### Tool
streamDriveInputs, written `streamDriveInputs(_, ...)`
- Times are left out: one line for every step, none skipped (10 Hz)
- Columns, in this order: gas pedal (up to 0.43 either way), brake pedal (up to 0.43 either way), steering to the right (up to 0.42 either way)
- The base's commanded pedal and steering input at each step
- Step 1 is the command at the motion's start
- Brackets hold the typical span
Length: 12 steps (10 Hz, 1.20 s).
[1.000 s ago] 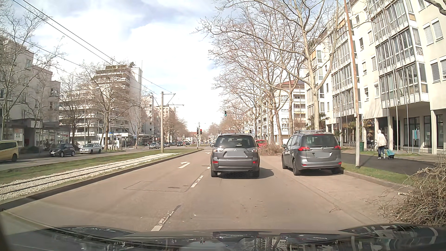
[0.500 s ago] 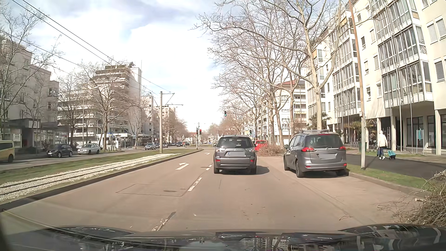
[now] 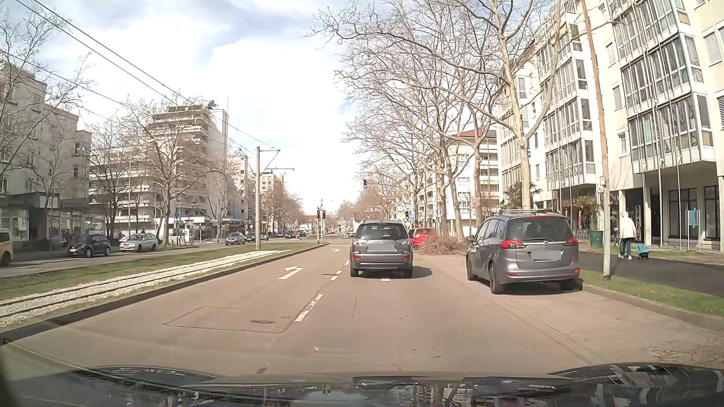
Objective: Follow the waypoints while adhering to traffic rules and regulations
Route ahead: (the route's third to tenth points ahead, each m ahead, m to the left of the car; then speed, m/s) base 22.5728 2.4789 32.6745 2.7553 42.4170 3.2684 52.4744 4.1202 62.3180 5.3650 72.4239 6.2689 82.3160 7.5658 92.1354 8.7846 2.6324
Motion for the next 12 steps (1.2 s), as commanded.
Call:
streamDriveInputs(0.37,0.0,0.007)
streamDriveInputs(0.37,0.0,0.008)
streamDriveInputs(0.37,0.0,0.008)
streamDriveInputs(0.37,0.0,0.005)
streamDriveInputs(0.37,0.0,0.005)
streamDriveInputs(0.37,0.0,0.004)
streamDriveInputs(0.37,0.0,0.004)
streamDriveInputs(0.37,0.0,0.004)
streamDriveInputs(0.37,0.0,0.004)
streamDriveInputs(0.37,0.0,0.004)
streamDriveInputs(0.37,0.0,0.004)
streamDriveInputs(0.358,0.0,0.004)
